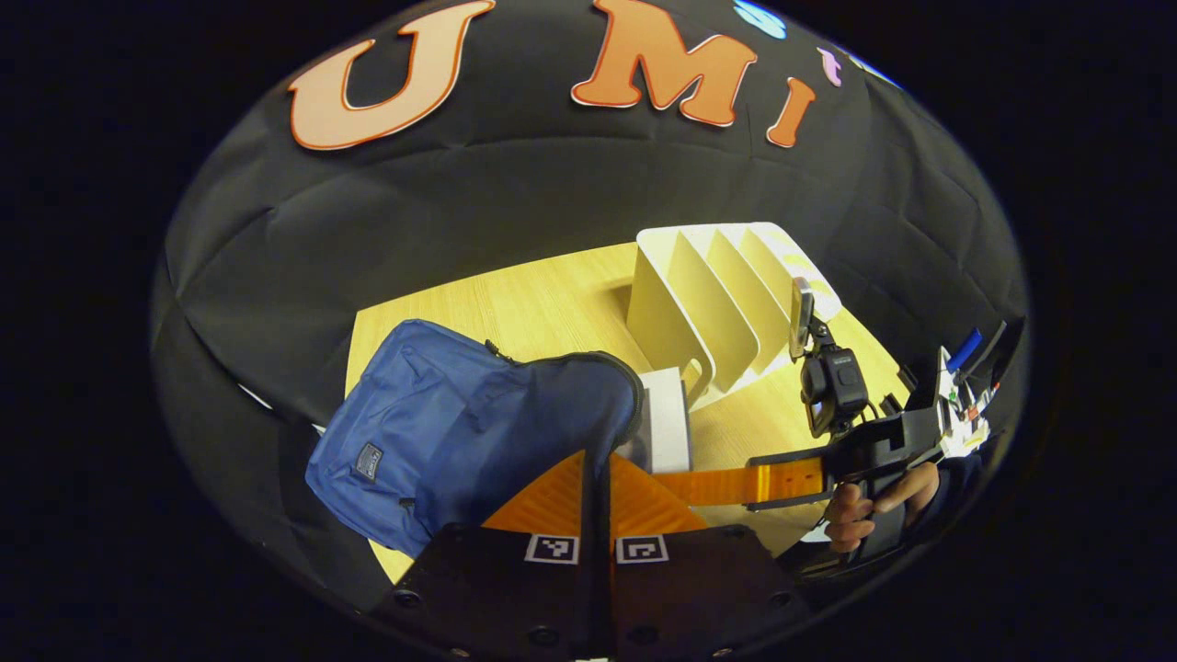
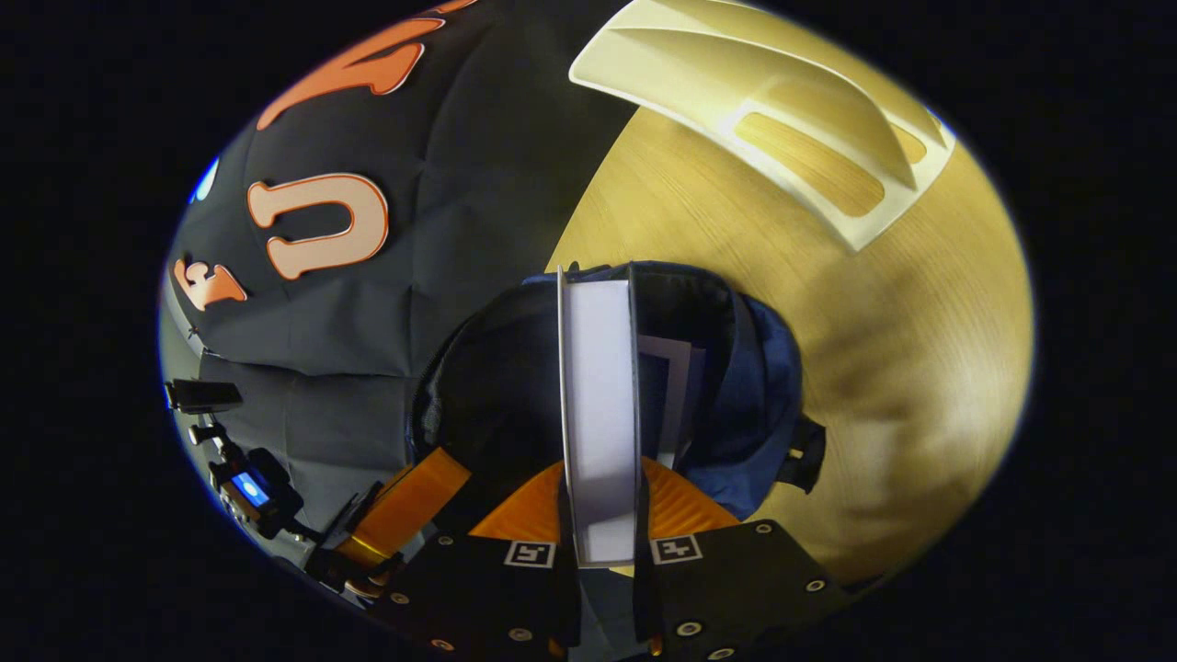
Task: Open the schoolbag, grab two books from the bookshelf and put them into the schoolbag.
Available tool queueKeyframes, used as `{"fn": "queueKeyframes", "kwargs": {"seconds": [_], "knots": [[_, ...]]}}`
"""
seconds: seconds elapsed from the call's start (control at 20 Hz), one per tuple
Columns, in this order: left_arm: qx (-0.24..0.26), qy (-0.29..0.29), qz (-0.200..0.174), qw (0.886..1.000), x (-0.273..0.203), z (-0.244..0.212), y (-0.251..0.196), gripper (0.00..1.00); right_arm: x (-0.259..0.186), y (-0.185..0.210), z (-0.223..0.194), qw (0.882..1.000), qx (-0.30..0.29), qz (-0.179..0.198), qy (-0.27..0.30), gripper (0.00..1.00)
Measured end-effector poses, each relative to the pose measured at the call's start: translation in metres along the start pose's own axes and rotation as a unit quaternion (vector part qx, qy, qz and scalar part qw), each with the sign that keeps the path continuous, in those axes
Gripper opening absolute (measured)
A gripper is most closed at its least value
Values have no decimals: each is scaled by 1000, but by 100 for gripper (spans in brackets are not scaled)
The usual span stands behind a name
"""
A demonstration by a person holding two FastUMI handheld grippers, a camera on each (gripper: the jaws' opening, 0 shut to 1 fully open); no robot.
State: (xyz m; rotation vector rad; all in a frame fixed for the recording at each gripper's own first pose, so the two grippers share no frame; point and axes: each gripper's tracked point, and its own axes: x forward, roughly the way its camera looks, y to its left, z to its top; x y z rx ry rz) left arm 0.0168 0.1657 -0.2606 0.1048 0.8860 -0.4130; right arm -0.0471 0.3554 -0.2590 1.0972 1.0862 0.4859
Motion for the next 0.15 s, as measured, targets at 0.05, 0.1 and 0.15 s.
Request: {"fn": "queueKeyframes", "kwargs": {"seconds": [0.05, 0.1, 0.15], "knots": [[5, 0, 0, 1000, -1, 1, -1, 1, 4, 3, -1, 1000, -1, 1, -1, 23], [10, 0, -1, 1000, -2, 2, -3, 1, 11, 5, -3, 1000, -4, 2, 0, 23], [16, 0, -2, 1000, -3, 1, -3, 1, 16, 8, -5, 1000, -8, 2, 1, 23]]}}
